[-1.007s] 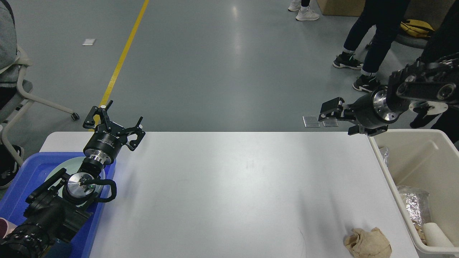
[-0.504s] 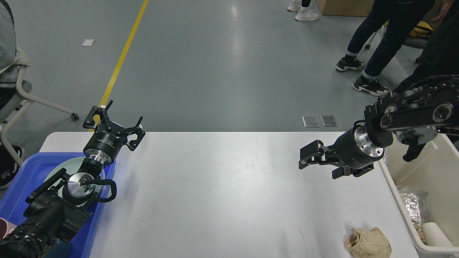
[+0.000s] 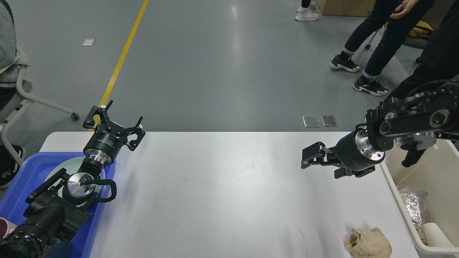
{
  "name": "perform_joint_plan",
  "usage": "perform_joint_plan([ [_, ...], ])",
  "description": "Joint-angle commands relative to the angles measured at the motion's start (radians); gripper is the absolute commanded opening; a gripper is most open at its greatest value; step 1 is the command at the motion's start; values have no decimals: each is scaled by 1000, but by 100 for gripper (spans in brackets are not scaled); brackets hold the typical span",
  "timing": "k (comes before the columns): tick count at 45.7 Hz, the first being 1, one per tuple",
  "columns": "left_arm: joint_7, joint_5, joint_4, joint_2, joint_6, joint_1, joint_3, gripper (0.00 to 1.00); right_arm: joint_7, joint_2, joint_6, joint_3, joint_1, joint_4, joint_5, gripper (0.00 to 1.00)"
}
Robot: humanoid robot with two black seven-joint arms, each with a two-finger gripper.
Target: Tidy desktop
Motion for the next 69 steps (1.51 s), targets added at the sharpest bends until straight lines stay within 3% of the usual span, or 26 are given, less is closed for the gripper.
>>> perform_joint_plan([
  [1,0,0,0,0,0,0,0,96,1,-20,6,6,20,1,34,100],
  [41,0,1,0,0,0,0,0,96,-1,15,-35,-8,-57,1,97,100],
  [52,0,0,0,0,0,0,0,96,-1,-11,-41,-140,-69,59,100,100],
  [58,0,1,0,0,0,0,0,96,-1,-43,-117,-172,-115,166,101,100],
  [69,0,1,0,0,0,0,0,96,-1,-43,-253,-198,-215,171,104,100],
])
